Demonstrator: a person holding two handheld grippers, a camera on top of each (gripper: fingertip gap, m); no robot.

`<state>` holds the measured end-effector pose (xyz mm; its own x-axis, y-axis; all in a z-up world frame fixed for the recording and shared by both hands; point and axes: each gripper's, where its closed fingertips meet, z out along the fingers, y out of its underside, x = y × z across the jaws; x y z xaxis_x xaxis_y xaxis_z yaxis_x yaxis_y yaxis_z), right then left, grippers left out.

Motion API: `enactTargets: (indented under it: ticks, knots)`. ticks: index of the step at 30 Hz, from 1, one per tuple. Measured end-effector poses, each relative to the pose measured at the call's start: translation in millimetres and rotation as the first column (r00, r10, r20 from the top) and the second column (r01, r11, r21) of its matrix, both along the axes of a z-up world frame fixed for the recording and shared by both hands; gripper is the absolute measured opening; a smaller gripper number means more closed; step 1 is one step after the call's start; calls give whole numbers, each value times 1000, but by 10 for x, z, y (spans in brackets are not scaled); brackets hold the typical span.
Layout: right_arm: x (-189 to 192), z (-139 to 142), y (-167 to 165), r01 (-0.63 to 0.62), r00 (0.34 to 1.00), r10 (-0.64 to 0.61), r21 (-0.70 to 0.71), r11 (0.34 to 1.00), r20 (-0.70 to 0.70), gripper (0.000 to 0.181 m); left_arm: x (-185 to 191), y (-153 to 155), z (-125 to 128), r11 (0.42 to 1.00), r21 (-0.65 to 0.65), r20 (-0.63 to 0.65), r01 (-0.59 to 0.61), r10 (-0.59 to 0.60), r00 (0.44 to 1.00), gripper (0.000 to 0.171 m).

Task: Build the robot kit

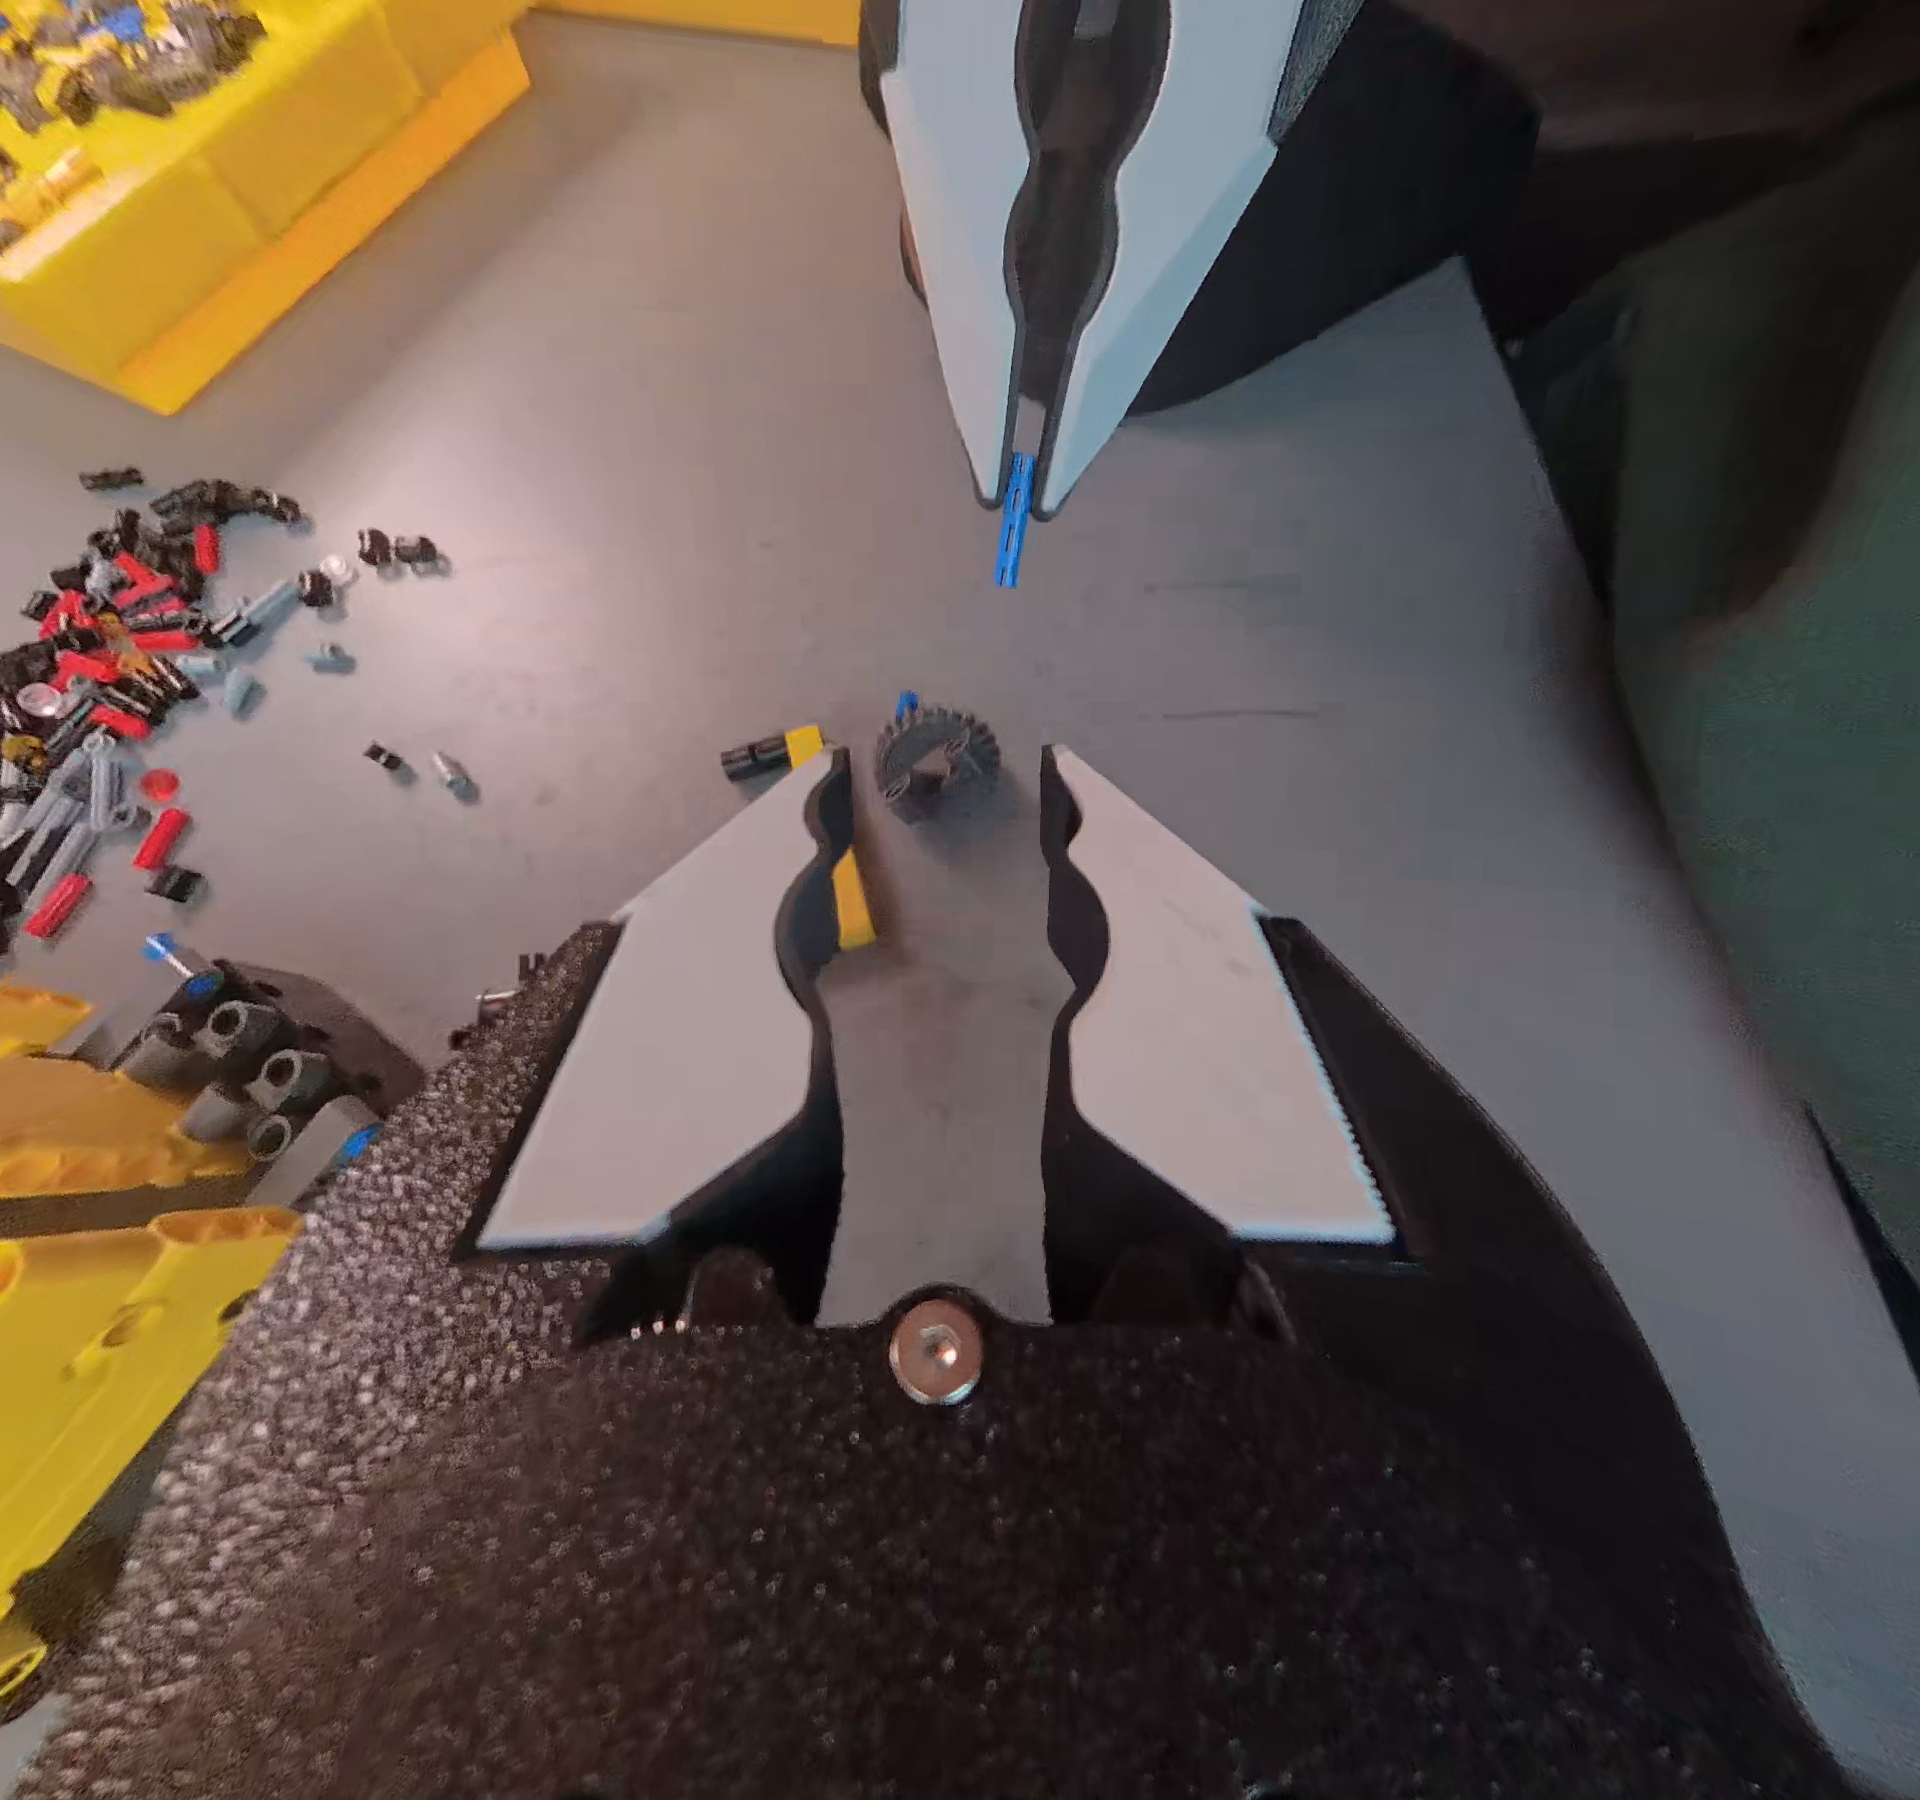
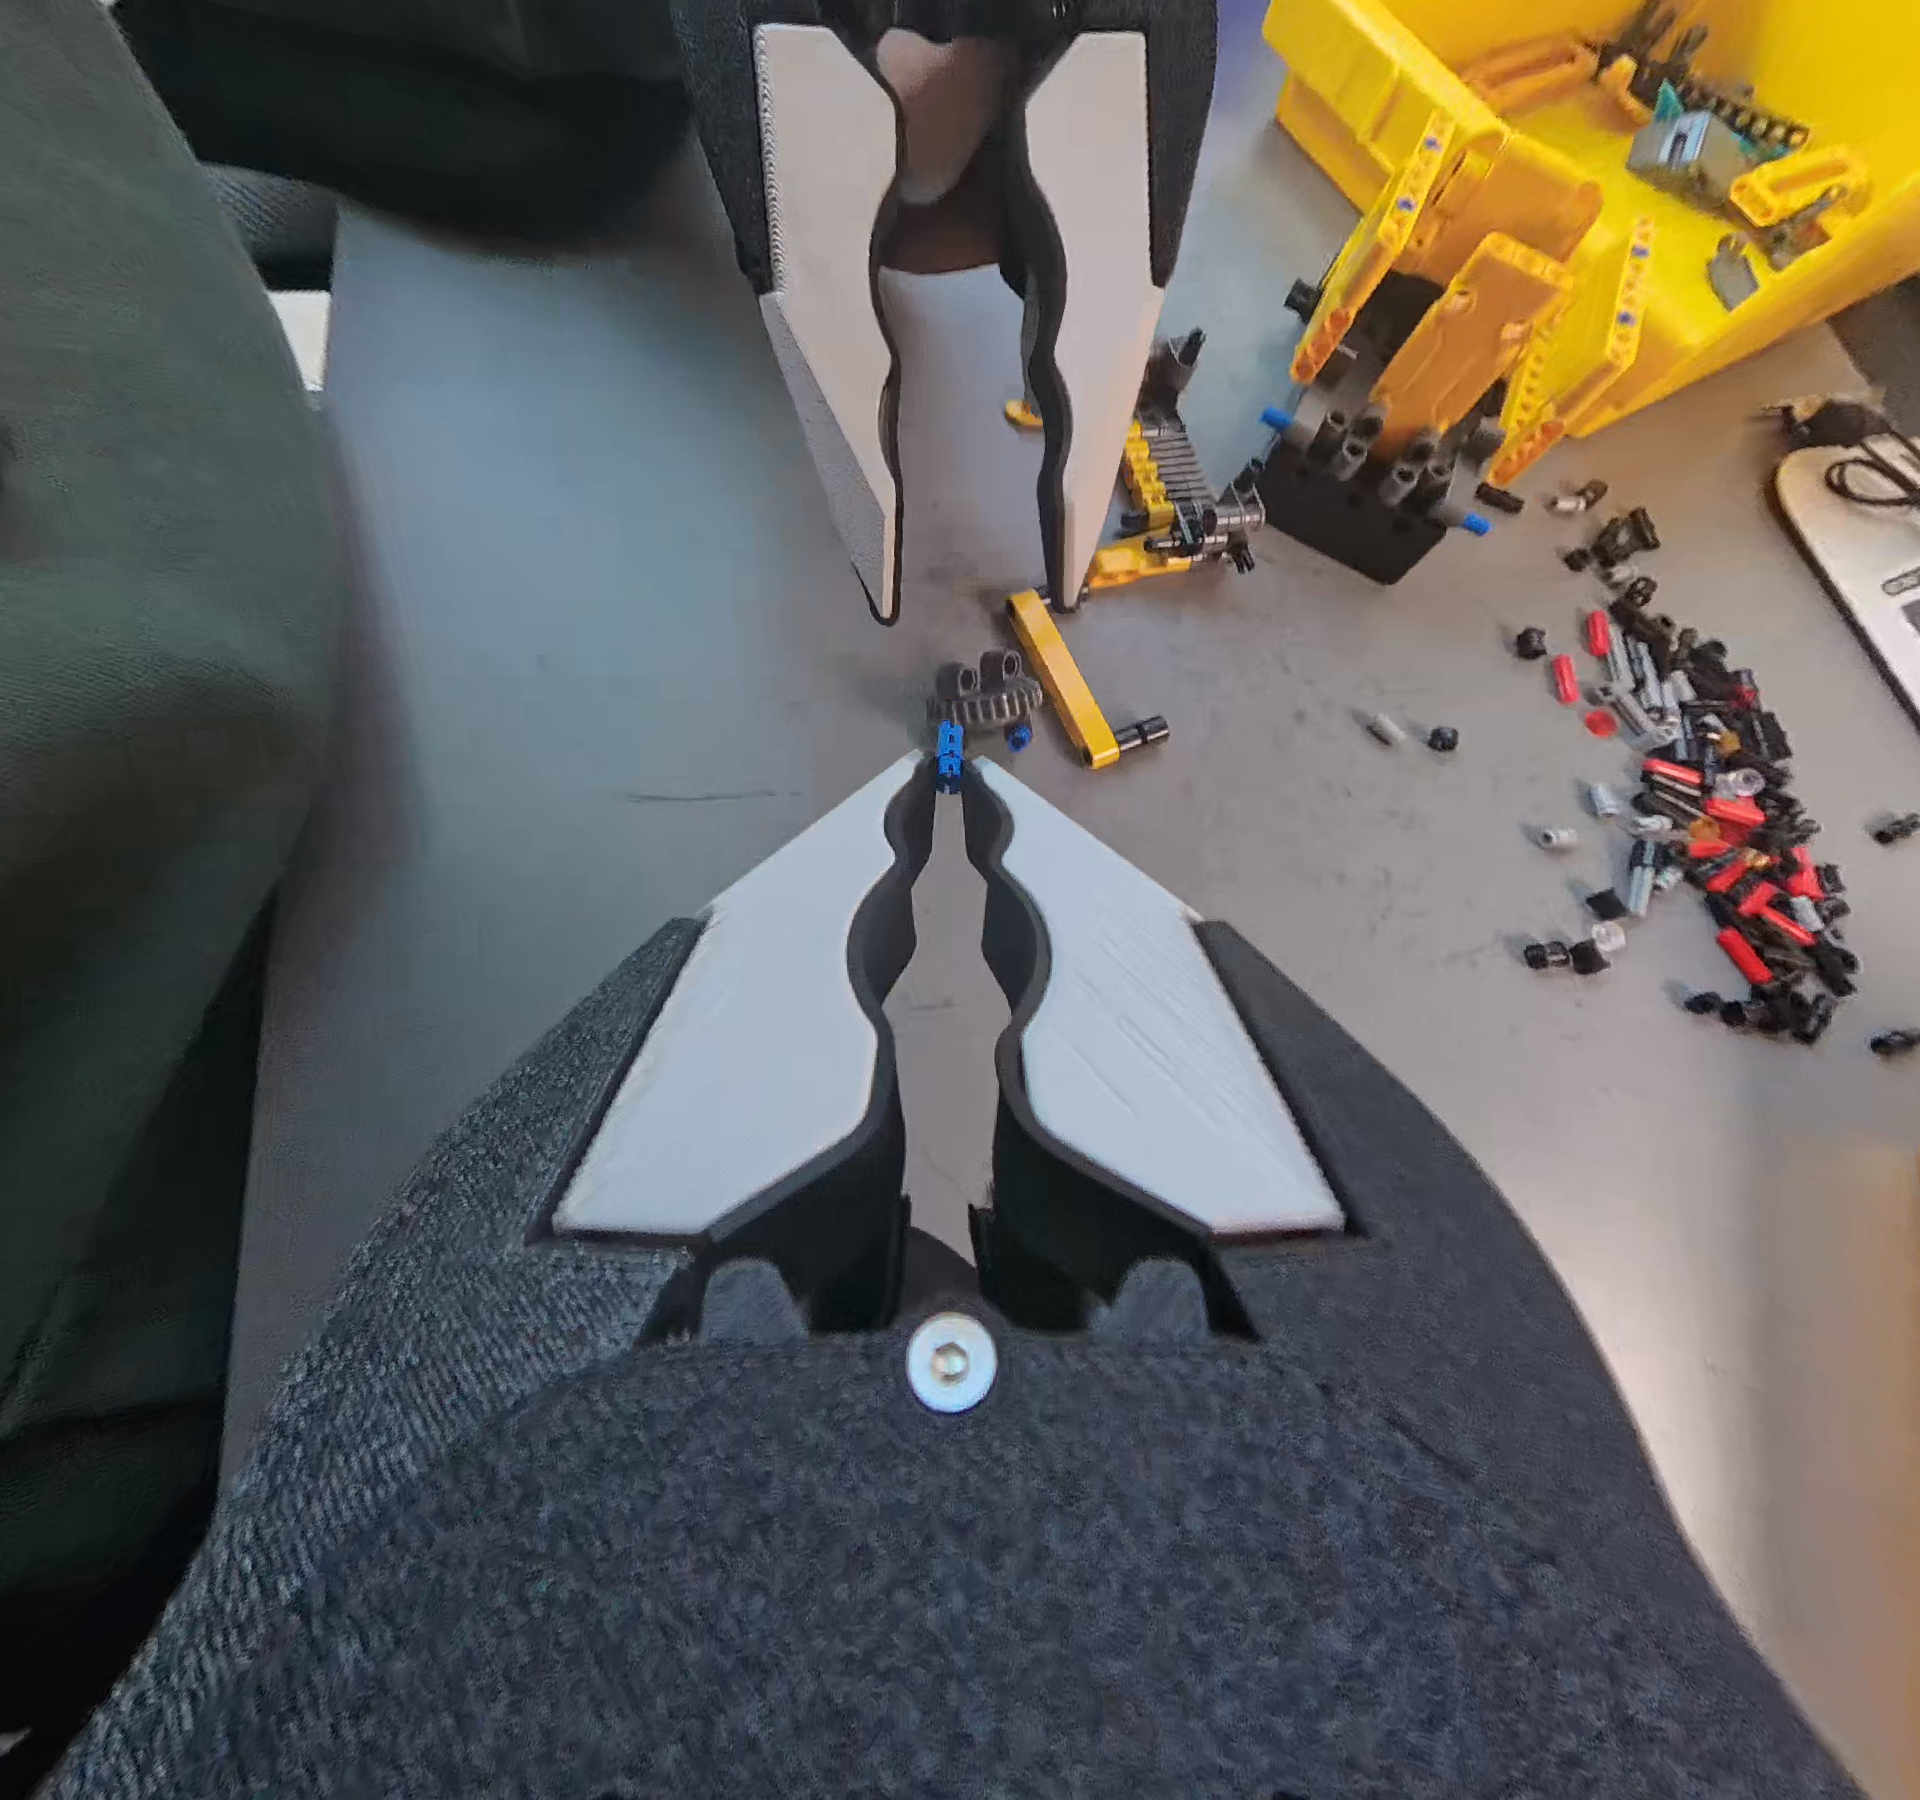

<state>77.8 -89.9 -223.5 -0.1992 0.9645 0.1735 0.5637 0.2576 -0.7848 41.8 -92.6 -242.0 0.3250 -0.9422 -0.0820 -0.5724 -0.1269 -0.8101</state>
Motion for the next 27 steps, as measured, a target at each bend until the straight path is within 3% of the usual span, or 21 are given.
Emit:
enactTargets:
  ticks: [5, 14, 19, 27]
  knots:
    - [-69, -284, 53, 24, 994, -32, 78, 997, 102, 3, -20, 70, -273, 1000, 5, -128, 6, -5, 992, 38]
    - [-143, -324, 42, 24, 993, -33, 76, 997, 117, 3, 60, 109, -267, 999, 36, -139, -2, 7, 990, 46]
    - [-156, -338, 29, 28, 993, -37, 83, 996, 116, 3, 96, 122, -291, 999, 47, -160, 11, -3, 987, 30]
    - [-168, -347, 56, 43, 991, -54, 91, 995, 119, 3, 102, 135, -294, 999, 34, -167, -22, 28, 986, 29]
